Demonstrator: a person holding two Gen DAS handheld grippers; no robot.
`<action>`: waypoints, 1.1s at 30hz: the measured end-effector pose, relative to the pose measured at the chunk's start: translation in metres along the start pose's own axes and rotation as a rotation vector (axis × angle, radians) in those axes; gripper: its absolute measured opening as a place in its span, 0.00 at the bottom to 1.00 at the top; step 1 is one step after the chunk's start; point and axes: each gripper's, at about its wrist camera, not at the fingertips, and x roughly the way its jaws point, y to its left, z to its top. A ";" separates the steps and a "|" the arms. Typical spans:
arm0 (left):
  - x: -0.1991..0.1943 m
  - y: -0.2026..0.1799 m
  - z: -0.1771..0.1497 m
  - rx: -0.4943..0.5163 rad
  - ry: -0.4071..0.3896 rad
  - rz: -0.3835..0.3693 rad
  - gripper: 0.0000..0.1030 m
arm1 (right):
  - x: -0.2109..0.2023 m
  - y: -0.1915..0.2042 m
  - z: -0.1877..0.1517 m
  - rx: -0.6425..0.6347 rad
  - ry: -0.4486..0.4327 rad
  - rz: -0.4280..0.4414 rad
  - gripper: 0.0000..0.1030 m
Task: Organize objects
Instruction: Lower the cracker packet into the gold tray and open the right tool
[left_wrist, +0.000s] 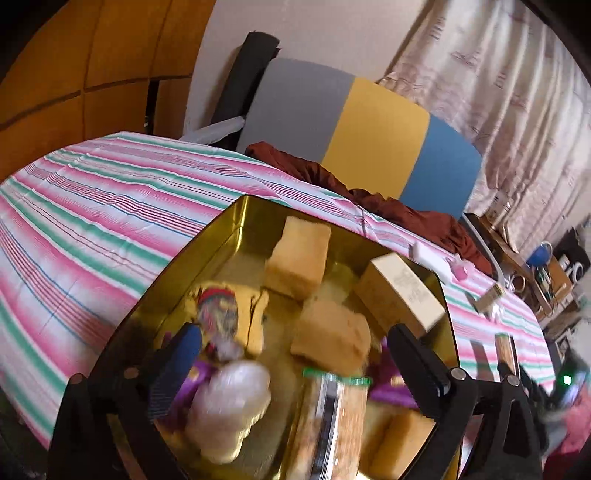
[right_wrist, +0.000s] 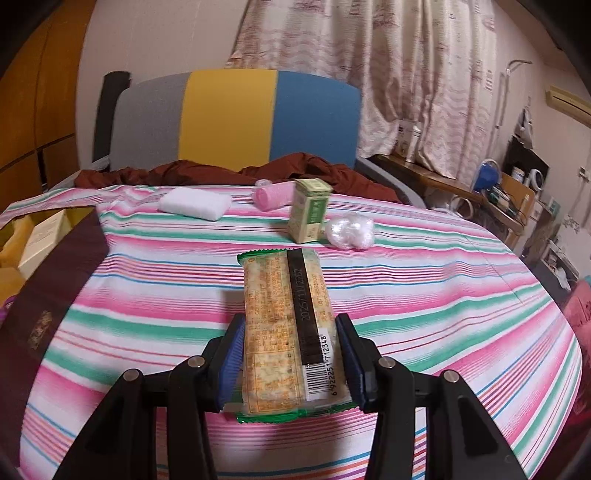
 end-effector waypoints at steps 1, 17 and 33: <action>-0.005 0.001 -0.004 0.010 -0.001 -0.005 0.99 | -0.004 0.004 0.001 -0.008 0.004 0.027 0.47; -0.027 0.016 -0.041 0.009 0.025 -0.005 1.00 | -0.075 0.137 0.043 -0.046 0.088 0.576 0.47; -0.041 0.032 -0.044 -0.020 0.010 -0.008 1.00 | -0.041 0.211 0.082 -0.124 0.168 0.482 0.50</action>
